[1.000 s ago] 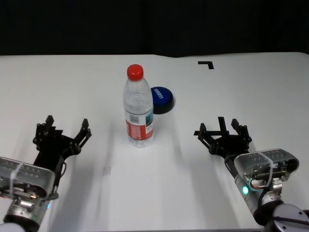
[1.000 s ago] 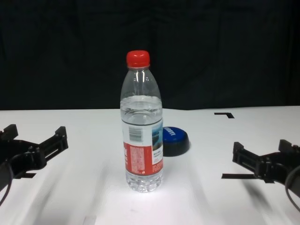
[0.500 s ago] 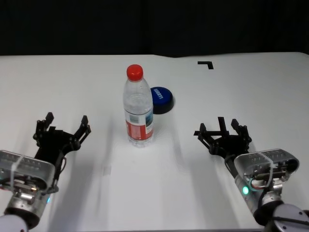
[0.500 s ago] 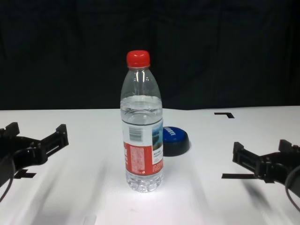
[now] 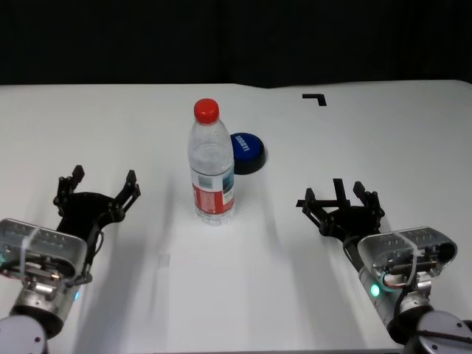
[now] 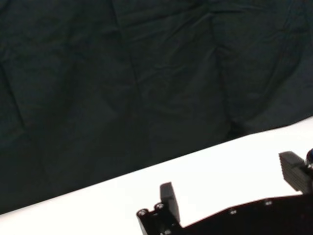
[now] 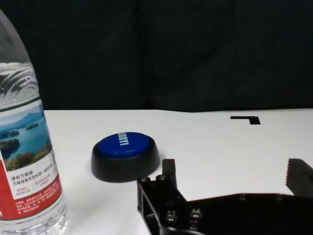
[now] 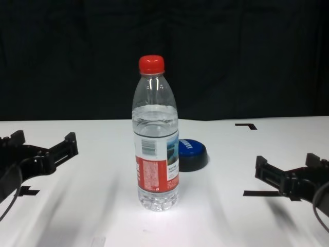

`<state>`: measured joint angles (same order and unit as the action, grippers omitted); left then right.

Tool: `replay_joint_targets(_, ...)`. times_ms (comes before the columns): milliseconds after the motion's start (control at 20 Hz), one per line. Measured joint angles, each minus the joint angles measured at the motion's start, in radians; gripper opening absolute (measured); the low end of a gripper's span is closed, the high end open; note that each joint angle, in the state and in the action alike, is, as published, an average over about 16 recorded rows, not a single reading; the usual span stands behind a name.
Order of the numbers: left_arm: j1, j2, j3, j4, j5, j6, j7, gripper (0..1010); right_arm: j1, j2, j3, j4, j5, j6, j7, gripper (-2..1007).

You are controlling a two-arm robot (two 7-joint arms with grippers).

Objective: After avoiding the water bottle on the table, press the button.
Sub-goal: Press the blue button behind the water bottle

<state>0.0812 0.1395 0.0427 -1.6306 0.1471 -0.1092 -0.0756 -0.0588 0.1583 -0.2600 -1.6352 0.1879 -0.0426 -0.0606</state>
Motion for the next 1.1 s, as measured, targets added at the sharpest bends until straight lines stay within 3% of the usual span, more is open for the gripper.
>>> replay_joint_targets(1100, -0.093, 0.005, 0.021, 0.081, -0.002, 0.025, -0.014, 1003, 0.000, 0.000, 0.000, 0.000, 0.000, 0.000, 0.000, 1003)
